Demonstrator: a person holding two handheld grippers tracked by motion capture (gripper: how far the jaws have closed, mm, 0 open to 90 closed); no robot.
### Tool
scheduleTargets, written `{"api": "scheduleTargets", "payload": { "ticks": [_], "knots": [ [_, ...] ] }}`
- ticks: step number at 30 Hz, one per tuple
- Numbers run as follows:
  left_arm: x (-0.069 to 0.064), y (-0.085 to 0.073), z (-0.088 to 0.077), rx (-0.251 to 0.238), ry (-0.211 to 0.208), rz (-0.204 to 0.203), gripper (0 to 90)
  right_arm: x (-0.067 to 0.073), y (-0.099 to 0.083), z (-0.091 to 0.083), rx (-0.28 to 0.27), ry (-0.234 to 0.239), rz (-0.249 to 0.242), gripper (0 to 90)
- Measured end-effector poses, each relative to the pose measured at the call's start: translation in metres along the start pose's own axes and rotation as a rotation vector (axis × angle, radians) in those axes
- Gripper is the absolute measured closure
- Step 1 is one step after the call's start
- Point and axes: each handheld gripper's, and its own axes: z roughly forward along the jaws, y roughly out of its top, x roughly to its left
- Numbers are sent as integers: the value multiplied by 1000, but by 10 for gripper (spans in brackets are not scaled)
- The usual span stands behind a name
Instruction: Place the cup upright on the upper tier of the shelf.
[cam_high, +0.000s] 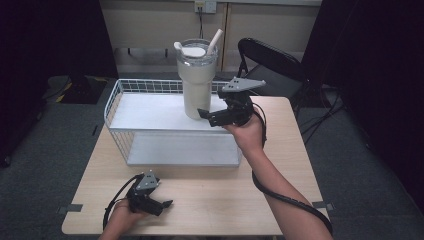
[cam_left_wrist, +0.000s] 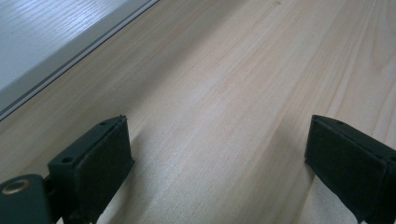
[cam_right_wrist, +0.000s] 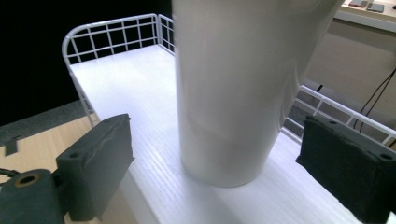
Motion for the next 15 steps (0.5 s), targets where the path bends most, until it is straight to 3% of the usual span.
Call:
{"api": "scheduleTargets", "payload": {
  "ticks": [15],
  "knots": [
    [0,0,0,0,0,0,65,17,-10,-20,-10,60,-10,92]
  ]
}}
